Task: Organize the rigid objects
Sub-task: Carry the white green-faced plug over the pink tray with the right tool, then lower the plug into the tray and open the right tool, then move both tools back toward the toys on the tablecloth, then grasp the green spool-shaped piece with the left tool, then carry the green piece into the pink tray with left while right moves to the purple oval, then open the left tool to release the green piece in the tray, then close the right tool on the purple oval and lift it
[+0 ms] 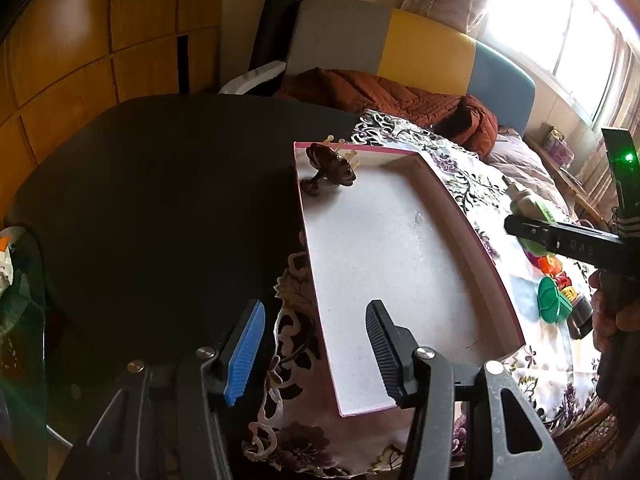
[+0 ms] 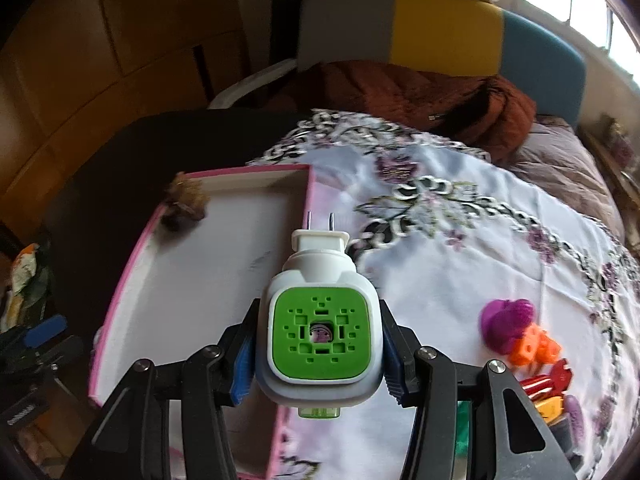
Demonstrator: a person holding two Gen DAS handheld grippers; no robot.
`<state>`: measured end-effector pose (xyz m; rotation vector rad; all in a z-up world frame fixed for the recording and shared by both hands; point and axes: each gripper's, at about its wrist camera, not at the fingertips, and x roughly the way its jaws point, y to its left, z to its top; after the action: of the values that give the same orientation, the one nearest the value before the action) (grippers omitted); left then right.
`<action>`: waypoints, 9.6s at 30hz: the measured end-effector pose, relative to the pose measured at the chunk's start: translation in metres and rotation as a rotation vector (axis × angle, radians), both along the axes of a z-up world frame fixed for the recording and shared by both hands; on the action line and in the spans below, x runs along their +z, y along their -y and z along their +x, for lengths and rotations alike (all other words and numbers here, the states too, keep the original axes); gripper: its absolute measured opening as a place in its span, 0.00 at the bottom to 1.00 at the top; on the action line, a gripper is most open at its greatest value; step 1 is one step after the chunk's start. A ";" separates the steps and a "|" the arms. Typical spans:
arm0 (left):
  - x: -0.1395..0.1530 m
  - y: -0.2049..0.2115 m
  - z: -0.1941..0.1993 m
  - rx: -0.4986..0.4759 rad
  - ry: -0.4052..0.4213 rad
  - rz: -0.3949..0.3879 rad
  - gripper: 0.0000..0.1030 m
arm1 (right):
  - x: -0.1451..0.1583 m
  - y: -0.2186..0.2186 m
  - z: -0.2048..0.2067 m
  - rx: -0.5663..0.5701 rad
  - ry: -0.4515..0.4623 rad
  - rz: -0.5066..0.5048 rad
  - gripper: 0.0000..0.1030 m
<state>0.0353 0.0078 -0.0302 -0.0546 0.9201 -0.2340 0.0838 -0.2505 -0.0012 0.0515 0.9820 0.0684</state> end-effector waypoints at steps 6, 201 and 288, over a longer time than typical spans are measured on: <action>-0.003 -0.008 0.001 0.011 -0.005 -0.008 0.52 | -0.012 -0.037 0.007 0.093 -0.057 0.049 0.51; -0.004 0.123 0.115 -0.194 -0.118 -0.182 0.56 | -0.078 0.264 -0.092 -0.555 -0.332 0.018 0.44; 0.011 0.084 0.024 -0.165 0.001 -0.009 0.57 | -0.034 0.280 -0.104 -0.629 -0.075 0.106 0.43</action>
<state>0.0595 -0.0763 -0.0188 0.0137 0.9239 -0.3912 -0.0202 -0.5307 -0.0354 0.4591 0.9986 -0.4620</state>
